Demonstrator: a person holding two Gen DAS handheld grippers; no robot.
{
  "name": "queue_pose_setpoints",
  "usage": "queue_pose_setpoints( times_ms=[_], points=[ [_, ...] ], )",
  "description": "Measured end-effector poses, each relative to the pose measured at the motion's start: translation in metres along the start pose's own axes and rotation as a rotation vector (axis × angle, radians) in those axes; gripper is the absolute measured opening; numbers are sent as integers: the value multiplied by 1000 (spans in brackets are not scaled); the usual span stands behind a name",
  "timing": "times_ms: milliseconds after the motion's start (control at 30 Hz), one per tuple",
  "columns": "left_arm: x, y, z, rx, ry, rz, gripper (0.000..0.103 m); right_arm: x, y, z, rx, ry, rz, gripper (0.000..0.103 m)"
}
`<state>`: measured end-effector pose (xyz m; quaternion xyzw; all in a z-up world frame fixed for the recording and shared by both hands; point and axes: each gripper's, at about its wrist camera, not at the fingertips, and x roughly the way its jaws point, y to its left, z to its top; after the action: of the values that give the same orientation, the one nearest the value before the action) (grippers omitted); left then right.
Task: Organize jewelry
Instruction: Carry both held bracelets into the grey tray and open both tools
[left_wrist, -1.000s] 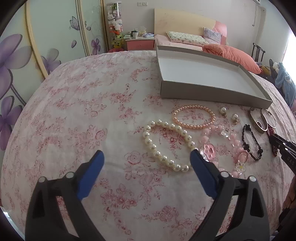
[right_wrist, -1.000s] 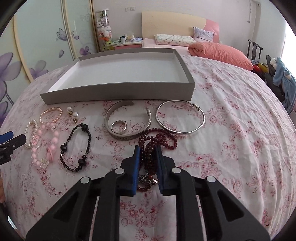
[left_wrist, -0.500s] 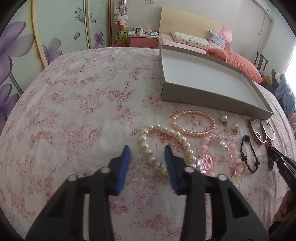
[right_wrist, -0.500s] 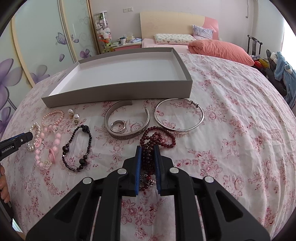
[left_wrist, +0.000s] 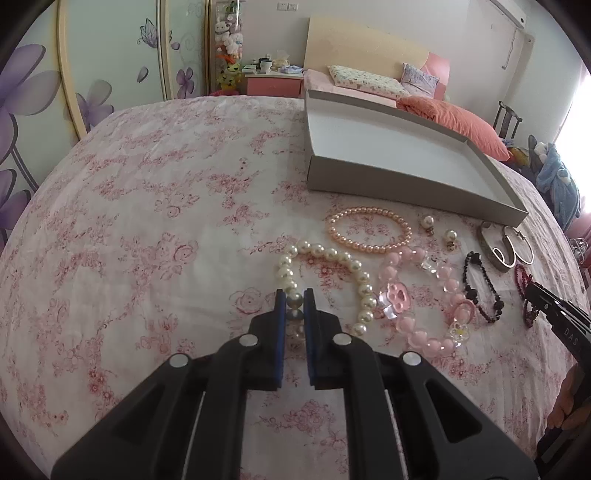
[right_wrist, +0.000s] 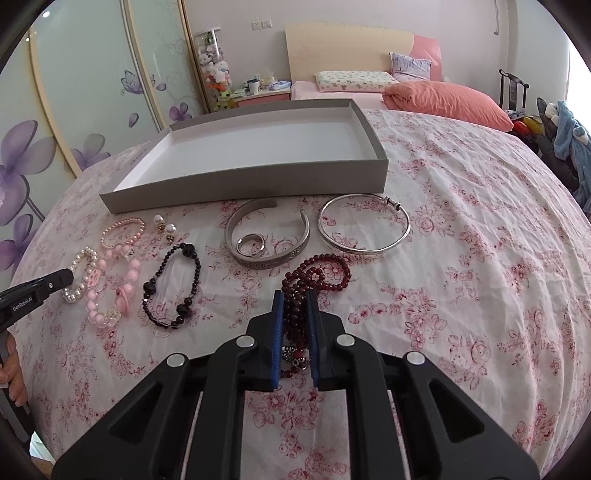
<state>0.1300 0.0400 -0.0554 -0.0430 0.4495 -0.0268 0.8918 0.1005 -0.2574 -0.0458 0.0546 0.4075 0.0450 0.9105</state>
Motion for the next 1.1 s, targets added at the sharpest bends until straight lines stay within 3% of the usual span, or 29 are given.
queue_pose_setpoints(
  times_ms=[400,1100],
  points=[
    [-19,-10,1,23,-67,-41,10,-20,8,6,-17,-82,35,11],
    [-80,-39,21,103,-295,-136,10,-73,23,34,-65,-259,90,11]
  ],
)
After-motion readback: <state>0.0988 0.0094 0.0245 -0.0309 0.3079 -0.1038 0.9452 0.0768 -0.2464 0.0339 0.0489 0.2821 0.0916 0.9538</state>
